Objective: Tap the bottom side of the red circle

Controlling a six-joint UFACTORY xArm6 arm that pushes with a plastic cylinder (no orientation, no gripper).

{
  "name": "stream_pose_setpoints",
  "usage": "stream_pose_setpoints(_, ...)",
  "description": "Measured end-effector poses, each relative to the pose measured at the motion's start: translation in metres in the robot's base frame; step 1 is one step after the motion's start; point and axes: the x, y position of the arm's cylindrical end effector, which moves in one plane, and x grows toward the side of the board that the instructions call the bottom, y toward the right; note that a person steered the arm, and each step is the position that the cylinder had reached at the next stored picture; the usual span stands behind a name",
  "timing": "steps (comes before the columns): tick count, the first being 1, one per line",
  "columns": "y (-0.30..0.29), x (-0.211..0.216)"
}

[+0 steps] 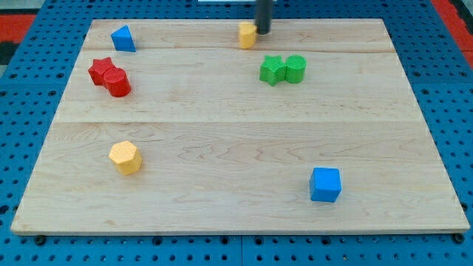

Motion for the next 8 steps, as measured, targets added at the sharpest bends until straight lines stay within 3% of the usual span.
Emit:
stream_pose_setpoints(6,0.036,0.015)
stream_pose_setpoints(8,-0.064,0.114)
